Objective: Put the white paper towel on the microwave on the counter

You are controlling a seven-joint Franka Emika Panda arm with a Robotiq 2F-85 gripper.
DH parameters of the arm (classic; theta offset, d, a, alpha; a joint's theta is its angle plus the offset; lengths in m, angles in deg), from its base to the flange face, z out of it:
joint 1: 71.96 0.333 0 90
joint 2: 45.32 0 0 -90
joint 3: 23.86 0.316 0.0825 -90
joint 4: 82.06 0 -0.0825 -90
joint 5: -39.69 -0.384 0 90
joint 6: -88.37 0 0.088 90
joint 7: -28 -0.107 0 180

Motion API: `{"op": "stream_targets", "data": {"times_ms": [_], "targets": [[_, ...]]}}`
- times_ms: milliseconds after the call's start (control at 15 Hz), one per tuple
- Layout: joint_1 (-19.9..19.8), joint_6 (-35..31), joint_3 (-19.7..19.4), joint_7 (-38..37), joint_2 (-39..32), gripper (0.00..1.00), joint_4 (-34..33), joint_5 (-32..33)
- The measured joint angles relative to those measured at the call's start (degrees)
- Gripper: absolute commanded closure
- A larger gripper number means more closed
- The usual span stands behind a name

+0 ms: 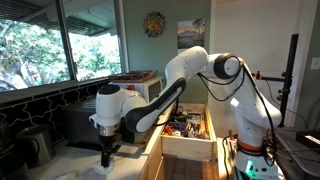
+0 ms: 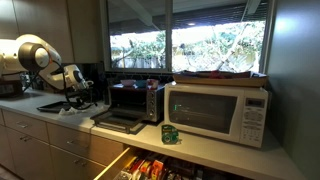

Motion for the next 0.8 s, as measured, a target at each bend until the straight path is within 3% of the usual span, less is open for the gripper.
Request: {"op": "stream_targets", "data": {"times_ms": [800], "targets": [[2.0, 4.6, 4.0, 5.4, -11.5, 0.00, -8.0, -3.2]]}}
